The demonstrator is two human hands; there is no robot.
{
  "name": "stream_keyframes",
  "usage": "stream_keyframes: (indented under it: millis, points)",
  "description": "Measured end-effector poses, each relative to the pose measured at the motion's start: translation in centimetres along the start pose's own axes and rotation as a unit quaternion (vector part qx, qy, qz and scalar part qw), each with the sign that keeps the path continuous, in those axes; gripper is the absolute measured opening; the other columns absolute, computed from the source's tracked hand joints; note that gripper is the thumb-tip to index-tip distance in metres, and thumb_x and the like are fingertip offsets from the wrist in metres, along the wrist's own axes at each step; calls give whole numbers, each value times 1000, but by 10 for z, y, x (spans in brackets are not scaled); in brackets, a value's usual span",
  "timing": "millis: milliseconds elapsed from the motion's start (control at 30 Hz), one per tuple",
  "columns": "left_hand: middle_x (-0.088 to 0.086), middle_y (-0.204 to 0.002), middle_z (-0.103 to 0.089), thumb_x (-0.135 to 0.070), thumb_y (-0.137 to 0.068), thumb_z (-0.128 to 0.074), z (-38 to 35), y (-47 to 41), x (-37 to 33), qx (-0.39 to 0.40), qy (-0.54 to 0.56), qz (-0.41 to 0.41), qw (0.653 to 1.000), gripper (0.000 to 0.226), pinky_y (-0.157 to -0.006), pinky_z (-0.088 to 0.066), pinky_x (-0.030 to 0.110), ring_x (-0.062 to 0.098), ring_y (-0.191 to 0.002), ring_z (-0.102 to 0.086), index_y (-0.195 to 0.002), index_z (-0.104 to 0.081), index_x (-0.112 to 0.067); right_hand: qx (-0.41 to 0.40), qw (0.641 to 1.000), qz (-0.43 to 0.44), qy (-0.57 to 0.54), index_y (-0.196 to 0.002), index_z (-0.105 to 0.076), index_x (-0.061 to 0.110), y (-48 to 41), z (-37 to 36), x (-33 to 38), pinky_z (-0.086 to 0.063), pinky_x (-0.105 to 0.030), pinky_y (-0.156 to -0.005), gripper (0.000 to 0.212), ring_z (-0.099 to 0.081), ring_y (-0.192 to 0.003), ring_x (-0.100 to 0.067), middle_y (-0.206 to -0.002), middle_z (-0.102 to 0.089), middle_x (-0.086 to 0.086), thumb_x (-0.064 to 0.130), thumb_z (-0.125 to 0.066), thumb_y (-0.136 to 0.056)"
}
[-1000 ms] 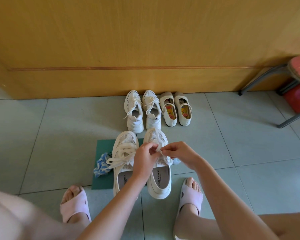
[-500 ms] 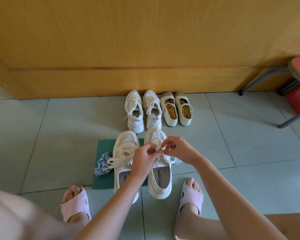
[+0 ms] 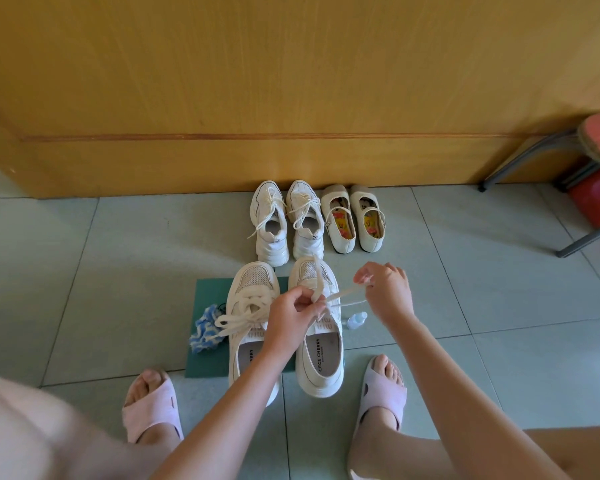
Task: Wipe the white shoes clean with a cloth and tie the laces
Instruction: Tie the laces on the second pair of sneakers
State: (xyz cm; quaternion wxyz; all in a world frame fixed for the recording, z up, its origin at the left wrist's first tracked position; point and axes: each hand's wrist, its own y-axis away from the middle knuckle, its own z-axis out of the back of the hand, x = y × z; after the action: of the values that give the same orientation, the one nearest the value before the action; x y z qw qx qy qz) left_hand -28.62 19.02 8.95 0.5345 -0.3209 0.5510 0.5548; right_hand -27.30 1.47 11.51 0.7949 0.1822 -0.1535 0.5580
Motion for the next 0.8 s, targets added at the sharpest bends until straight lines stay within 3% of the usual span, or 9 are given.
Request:
stream_keyframes:
  millis: [67,133,233,333,500,633,700,800]
  points:
    - [-6,-73,-66,-12,-82,-70,0,0,-1,4,18,10,1000,10,-61,-43,5,-9,-64,-60,-88,-66,-4,-6,1000,3,-23,-95,-67,21,-2,1,0,-27,-29,-95,48,-47,-100,-14,-93,-64,11,-16,-42,-78]
    - [-5,-74,-67,-11,-83,-69,0,1,-2,8,30,19,999,12,-61,-44,5,-8,-64,-61,-89,-66,-1,98,992,71,-26,-99,-67,24,-2,3,5,-27,-31,-102,46,-46,-103,-11,-90,-59,19,-11,-46,-80]
    - [0,-76,-68,-14,-82,-71,-1,0,-3,11,41,29,999,13,-62,-45,6,-6,-65,-62,-87,-66,-4,244,959,131,-55,-100,-67,22,3,-1,15,-30,-34,-109,31,-59,-98,-9,-95,-67,9,0,-57,-81]
    - [-1,-76,-68,-12,-83,-70,-1,0,-6,15,47,32,998,7,-60,-44,6,-7,-64,-62,-86,-65,-7,222,964,137,-43,-98,-69,23,2,-3,16,-32,-28,-104,19,-58,-89,-7,-90,-66,8,12,-62,-84]
    - [1,-75,-70,-11,-84,-67,1,2,-6,0,39,32,999,8,-61,-45,5,-4,-64,-64,-89,-68,-4,286,945,105,-117,-98,-71,16,0,7,14,-45,-17,-80,18,-58,-81,-5,-92,-68,2,26,-69,-83]
    - [1,-70,-70,-24,-82,-71,2,1,-4,-38,-22,17,999,15,-59,-49,18,8,-61,-63,-84,-72,-9,248,959,86,-103,-92,-71,9,3,0,13,-42,-8,-63,13,-55,-68,0,-83,-68,1,17,-70,-83]
    - [-1,-66,-69,-25,-83,-69,4,4,-4,-64,-58,10,996,14,-56,-53,25,9,-57,-63,-80,-70,-11,232,968,64,-69,-90,-71,10,4,-3,7,-42,-14,-69,10,-56,-70,-3,-80,-64,5,17,-69,-83]
    - [-1,-63,-69,-20,-87,-65,10,11,-3,-101,-65,35,992,15,-57,-58,38,15,-58,-68,-75,-64,-11,193,980,41,13,-89,-71,16,8,-5,-10,-43,-28,-91,9,-60,-84,-12,-84,-67,6,23,-67,-85]
